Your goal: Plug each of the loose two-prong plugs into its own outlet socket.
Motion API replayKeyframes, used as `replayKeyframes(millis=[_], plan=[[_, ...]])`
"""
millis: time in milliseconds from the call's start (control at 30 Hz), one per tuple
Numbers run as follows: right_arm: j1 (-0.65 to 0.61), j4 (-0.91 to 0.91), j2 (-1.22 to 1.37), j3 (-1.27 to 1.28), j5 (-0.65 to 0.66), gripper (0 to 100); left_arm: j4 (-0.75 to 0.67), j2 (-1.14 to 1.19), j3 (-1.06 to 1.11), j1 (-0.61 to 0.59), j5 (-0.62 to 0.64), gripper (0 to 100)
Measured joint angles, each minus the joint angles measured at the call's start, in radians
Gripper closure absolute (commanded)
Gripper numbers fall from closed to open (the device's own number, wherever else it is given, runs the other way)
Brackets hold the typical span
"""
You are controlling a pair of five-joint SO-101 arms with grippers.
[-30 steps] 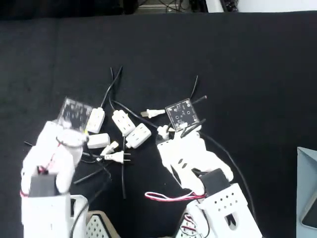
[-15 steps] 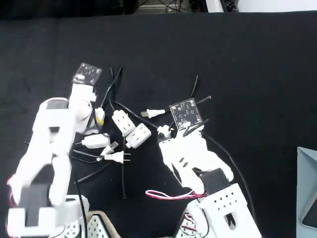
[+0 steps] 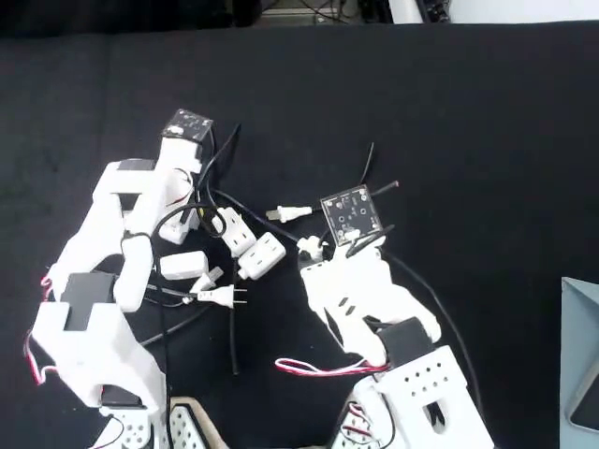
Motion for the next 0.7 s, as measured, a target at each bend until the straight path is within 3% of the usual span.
replayKeyframes(millis=[267,500,700], plan=[[0.0,0.0,0.0,0.0,0.0,98.5,-0.005,0.006,-0.023,0.077,-0.19,97],[0.052,0.0,0.0,0.0,0.0,98.5,-0.015,-0.02,0.017,0.115,-0.193,97],[0.08,0.0,0.0,0.0,0.0,98.5,0.072,-0.229,0.072,0.14,-0.149,97]])
